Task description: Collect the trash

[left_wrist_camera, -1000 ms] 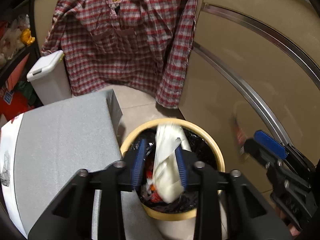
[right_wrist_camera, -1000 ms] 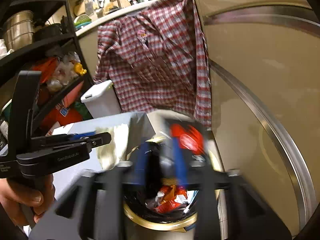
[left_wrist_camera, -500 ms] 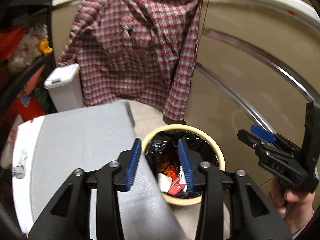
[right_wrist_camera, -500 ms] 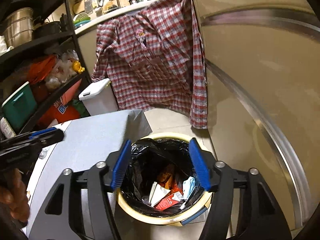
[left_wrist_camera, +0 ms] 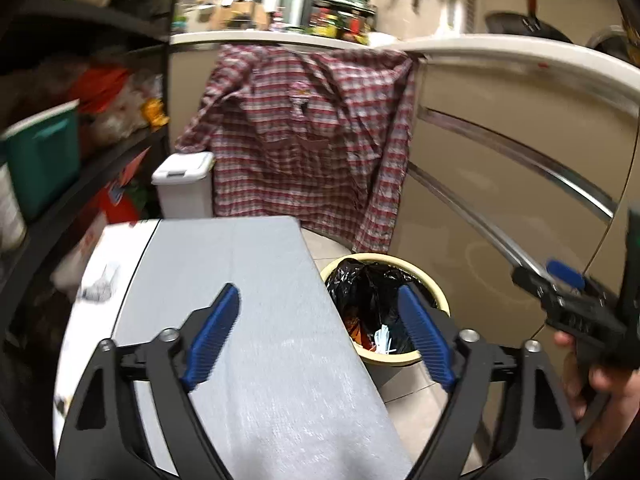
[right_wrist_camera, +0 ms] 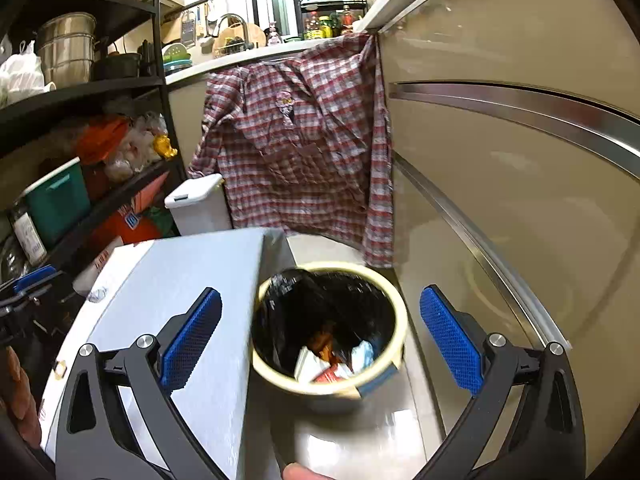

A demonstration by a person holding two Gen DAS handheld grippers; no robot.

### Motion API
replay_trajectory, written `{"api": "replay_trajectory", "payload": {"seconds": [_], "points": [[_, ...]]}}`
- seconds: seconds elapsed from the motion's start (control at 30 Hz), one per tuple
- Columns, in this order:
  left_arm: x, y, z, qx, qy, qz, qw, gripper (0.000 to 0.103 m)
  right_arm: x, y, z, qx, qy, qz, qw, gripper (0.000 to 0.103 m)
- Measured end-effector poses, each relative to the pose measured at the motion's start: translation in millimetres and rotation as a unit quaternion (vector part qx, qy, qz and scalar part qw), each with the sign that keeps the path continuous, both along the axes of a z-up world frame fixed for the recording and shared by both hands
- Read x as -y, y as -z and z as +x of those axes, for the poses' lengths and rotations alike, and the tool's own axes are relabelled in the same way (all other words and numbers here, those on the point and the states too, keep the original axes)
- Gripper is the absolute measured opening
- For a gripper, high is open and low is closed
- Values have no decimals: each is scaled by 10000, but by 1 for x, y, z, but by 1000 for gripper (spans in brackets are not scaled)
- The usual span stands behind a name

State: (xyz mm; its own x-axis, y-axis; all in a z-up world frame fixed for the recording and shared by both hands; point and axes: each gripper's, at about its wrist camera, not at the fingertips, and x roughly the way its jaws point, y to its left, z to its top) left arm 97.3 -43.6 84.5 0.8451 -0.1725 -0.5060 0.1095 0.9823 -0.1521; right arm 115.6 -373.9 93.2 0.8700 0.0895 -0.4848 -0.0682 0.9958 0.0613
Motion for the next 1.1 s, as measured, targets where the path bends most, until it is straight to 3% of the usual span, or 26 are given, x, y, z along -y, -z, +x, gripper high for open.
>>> {"api": "replay_trajectory", "payload": {"seconds": [0.17, 0.33, 0.5, 1.1], "points": [[8, 31, -17, -230, -347, -122, 9991, 89, 6, 17, -31, -39, 334, -91, 9994, 98], [23, 57, -23, -564, -67, 11, 9984, 89, 3, 35, -35, -139, 390, -270, 9988, 98], [23, 61, -23, -511, -126, 53, 9986, 89, 0, 44, -29, -321, 402, -371, 9980, 98], [27, 64, -24, -508, -51, 96, 9987, 89, -9, 45, -23, -321, 361, -584, 9971, 98]]}}
